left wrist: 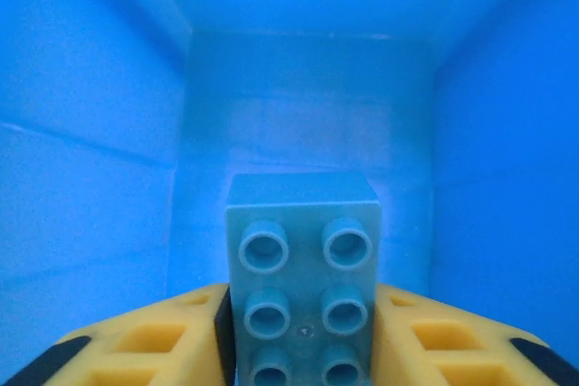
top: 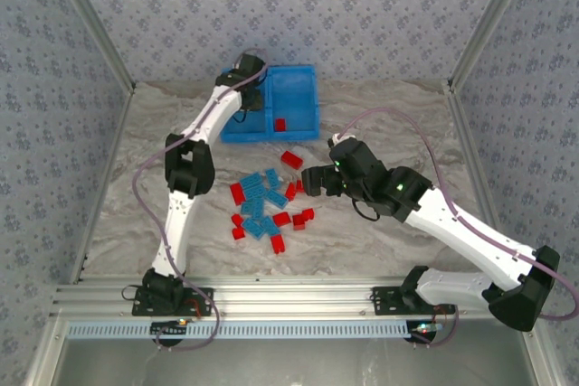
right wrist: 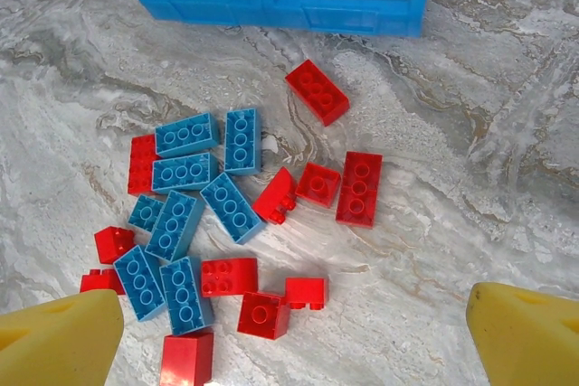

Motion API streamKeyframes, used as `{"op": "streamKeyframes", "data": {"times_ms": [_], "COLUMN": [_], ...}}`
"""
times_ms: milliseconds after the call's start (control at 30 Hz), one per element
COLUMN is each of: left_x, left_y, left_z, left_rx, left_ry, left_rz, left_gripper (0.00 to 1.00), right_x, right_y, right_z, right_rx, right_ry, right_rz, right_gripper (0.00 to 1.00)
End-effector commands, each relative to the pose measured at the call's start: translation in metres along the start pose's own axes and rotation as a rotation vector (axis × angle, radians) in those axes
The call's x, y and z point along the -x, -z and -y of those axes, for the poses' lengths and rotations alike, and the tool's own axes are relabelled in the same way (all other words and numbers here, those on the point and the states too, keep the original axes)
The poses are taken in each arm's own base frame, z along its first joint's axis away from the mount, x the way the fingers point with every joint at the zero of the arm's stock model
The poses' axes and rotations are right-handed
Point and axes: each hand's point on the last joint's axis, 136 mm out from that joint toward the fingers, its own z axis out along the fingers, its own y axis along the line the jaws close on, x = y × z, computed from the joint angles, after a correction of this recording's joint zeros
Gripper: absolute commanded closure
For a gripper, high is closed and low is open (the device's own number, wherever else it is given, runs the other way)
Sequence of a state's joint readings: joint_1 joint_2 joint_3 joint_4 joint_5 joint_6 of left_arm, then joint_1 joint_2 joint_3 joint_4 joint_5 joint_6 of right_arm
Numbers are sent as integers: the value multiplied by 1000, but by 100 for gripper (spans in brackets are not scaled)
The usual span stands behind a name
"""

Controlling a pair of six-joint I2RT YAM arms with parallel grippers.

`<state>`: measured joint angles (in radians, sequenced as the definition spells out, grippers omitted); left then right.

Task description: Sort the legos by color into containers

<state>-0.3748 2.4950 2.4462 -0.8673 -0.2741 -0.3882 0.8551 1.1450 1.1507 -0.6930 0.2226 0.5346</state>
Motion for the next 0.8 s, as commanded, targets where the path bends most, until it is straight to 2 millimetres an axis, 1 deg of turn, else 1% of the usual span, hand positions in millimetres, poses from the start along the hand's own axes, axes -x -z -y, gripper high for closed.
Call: {"op": "streamKeyframes", "data": {"times_ms": [0, 67, 167, 233, 300, 367, 467, 500, 533, 567, 633, 667, 733, 767], "left_x": [31, 39, 51, 55, 50, 36, 1, -21, -40, -57, -101, -119, -164, -178], "left_y": [44, 64, 101, 130, 157, 184, 225, 232, 242, 251, 263, 266, 270, 272], "left_z": [-2, -2, -6, -9, -10, -8, -5, -6, -6, -5, -3, -2, 1, 10], "left_rx": [-42, -63, -90, -111, -135, -168, -223, -235, -255, -274, -307, -312, -328, -360], "left_ry": [39, 50, 73, 93, 103, 106, 108, 113, 124, 133, 140, 149, 152, 161], "left_rz": [68, 88, 127, 142, 142, 145, 180, 170, 166, 163, 144, 134, 95, 92], "left_gripper": [54, 50, 49, 49, 49, 49, 51, 51, 52, 52, 53, 54, 54, 54], "right_x": [2, 3, 3, 3, 4, 4, 4, 4, 4, 4, 4, 4, 4, 4], "right_y": [4, 4, 5, 6, 9, 11, 13, 13, 14, 13, 11, 10, 6, 3], "right_z": [4, 3, 2, 0, -1, 0, 3, 4, 6, 6, 8, 9, 11, 12], "right_rx": [-16, -11, -5, 2, 10, 10, -1, -6, -9, -12, -21, -25, -34, -37], "right_ry": [-6, -6, -9, -13, -18, -20, -21, -21, -22, -23, -21, -21, -21, -22], "right_rz": [2, 1, 1, 0, 4, 10, 18, 21, 24, 25, 31, 33, 34, 31], "right_gripper": [0, 0, 0, 0, 0, 0, 0, 0, 0, 0, 0, 0, 0, 0]}}
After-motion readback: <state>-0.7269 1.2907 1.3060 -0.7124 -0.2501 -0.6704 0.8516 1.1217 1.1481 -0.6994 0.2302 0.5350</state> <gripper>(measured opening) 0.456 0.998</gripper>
